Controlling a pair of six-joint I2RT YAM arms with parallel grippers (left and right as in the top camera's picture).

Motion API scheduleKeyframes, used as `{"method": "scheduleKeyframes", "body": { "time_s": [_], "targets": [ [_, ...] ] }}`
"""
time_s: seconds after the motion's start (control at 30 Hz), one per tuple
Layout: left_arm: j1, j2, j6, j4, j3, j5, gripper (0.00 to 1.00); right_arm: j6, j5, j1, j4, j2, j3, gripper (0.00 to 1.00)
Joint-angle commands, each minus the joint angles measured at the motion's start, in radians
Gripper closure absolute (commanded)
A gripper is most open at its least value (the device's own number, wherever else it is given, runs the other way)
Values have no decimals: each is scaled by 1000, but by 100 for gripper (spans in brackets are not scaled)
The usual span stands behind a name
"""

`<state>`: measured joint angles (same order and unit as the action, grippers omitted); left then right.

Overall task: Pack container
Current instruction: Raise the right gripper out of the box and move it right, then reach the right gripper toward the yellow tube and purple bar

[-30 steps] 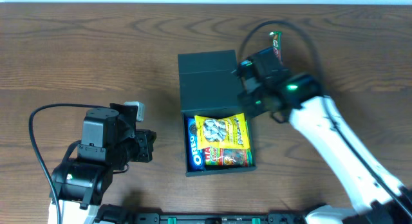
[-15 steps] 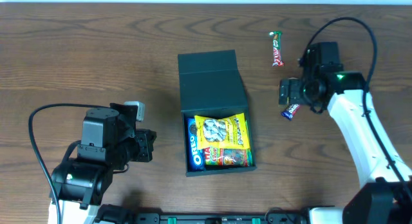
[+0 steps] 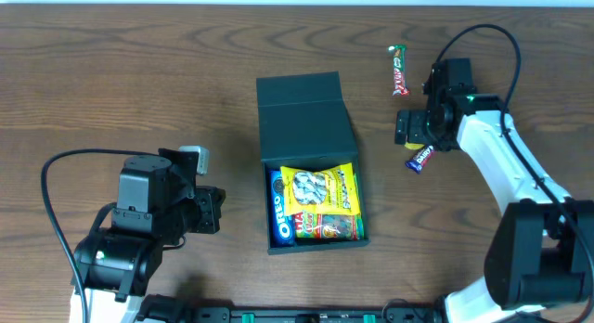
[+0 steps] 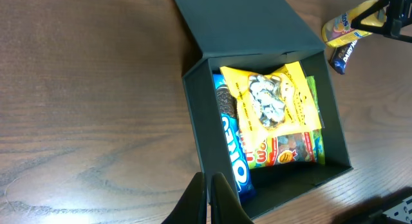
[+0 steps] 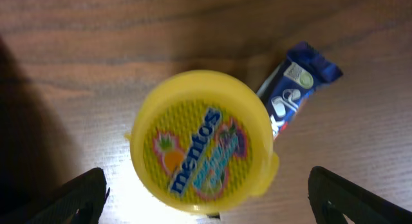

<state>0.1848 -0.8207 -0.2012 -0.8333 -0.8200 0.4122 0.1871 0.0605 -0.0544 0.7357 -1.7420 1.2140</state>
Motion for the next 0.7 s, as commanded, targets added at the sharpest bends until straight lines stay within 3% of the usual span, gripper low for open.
{"method": "scheduleKeyframes", "body": {
  "time_s": [0.0, 0.2, 0.47, 0.67],
  "targets": [
    [-3, 5, 23, 0, -22, 3, 94, 37, 2, 4, -28, -21, 0, 1],
    [-3, 5, 23, 0, -22, 3, 94, 37, -39, 1, -47, -45, 0, 1],
    [-3, 5, 34, 0, -22, -4, 94, 77, -42, 1, -32, -38, -33, 9],
    [-3, 5, 38, 1, -22, -4, 94, 54, -49, 0, 43, 67, -46, 2]
  ]
}}
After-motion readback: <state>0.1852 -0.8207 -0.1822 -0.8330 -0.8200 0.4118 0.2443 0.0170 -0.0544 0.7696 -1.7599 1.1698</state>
